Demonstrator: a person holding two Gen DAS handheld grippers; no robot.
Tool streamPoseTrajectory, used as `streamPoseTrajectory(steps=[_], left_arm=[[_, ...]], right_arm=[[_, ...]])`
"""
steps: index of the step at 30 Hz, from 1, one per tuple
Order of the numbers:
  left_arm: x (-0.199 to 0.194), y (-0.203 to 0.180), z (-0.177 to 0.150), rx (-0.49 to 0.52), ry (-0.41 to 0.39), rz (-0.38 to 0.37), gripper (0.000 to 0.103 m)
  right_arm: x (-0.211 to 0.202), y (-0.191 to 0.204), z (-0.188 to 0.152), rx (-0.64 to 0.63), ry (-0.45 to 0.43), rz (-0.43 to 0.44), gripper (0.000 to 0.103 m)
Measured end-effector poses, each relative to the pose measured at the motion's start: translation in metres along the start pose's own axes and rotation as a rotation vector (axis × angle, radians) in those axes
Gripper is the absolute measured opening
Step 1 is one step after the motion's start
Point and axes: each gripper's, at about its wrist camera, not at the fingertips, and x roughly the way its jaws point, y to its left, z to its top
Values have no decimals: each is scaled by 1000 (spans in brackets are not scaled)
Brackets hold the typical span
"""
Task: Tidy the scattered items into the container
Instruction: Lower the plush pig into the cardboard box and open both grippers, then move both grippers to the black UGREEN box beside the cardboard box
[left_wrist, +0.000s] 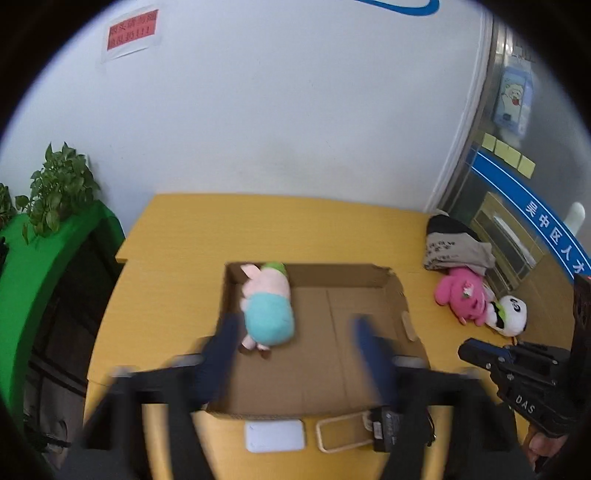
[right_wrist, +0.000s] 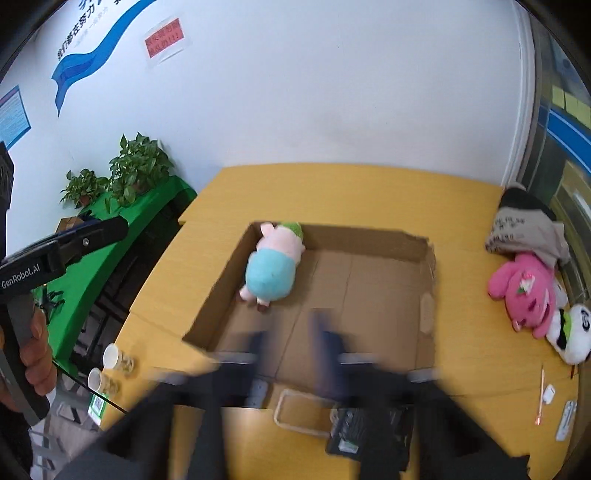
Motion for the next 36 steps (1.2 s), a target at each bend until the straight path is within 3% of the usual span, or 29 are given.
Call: streamPoseTrajectory(steps=[1,2,3,4,5,7,8,9,12,16,20,24,28,31,36], left_arm=[[2,-9,-5,14,37,2,7],[3,-18,-11,19,67,14,6],[2,-24,-16,16,78,15,6],[-2,-30,-21,8,80,-1,6],[-6,-36,-26,-4,74,-17,10],[-14,-47,-32,-14,66,-16,42],[-18,-53,-36,-13,54,3,75],[-22,-58,-39,-10,36,22,83],[-31,-73,-46,8,12,40,83],[-24,-84,-51,28,54,30,83],[-4,-88,-61,12,109,-26,83],[20,-87,-75,10,169,-65,83],[45,-82,-94,-15,246,-116,83],[69,-80,-113,-60,318,-155,83],[113,-88,-147,-86,435,-203,83]], right_arm=[[-4,-6,-3,7,1,5,8],[-9,-13,-7,17,-4,12,16],[-15,-20,-11,32,-10,20,35],[-21,-27,-14,46,-18,25,76],[-26,-33,-16,51,-29,27,103],[-40,-41,-23,43,-75,35,102],[-44,-45,-26,35,-80,40,102],[-47,-50,-29,30,-79,43,102],[-51,-65,-37,51,-70,58,102],[-54,-92,-48,108,-72,65,102],[-49,-120,-63,163,-35,27,102],[-31,-152,-91,225,46,-45,102],[5,-179,-131,309,195,-72,102],[35,-178,-155,301,304,-31,102],[83,-167,-181,276,420,153,101]])
